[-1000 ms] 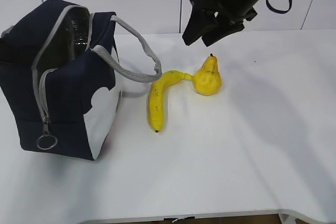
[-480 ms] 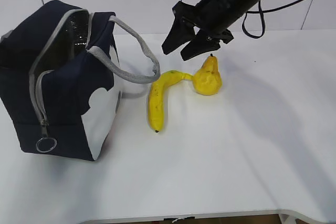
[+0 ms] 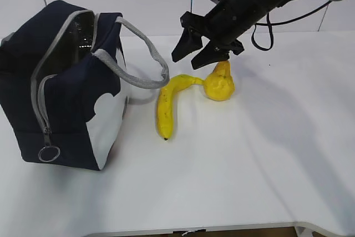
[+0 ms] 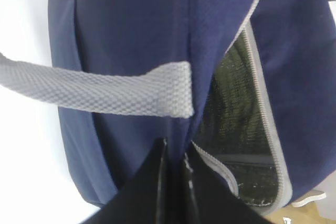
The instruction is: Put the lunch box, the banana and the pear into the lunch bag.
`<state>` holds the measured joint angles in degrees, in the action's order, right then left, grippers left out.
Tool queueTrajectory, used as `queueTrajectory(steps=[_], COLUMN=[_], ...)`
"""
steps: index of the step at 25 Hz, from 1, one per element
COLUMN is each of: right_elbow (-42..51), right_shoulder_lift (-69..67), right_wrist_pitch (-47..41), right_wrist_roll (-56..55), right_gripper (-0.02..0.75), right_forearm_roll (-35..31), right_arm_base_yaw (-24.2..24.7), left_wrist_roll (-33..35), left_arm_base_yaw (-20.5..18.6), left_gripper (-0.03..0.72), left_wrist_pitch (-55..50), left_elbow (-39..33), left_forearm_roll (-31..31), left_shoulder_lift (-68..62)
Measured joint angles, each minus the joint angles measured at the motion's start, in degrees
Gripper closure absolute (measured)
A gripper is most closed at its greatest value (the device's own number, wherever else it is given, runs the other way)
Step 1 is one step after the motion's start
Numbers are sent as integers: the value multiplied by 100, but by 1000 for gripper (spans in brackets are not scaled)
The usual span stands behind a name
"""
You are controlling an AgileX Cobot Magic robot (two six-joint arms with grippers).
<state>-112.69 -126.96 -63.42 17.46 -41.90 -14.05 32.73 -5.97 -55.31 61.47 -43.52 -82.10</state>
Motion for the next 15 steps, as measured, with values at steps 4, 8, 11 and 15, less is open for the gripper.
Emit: queueTrajectory(steps=[4, 8, 11, 15], right_elbow=[0, 0, 0, 9], right_shoulder_lift=[-120, -244, -288, -288], right_wrist_pitch=[36, 65, 70, 70], right_wrist_roll=[-124, -138, -147, -365], right_gripper=[247, 216, 210, 209], right_forearm_roll=[0, 109, 472, 1202], right_arm_base_yaw=[-27, -195, -401, -698], left_wrist_roll=[0, 0, 0, 0], left_arm_base_yaw=[0, 0, 0, 0], left_gripper=[703, 703, 703, 703], left_wrist_pitch=[0, -4, -4, -13], left_elbow=[0, 0, 0, 0], left_forearm_roll=[-11, -11, -11, -11], left_shoulder_lift=[0, 0, 0, 0])
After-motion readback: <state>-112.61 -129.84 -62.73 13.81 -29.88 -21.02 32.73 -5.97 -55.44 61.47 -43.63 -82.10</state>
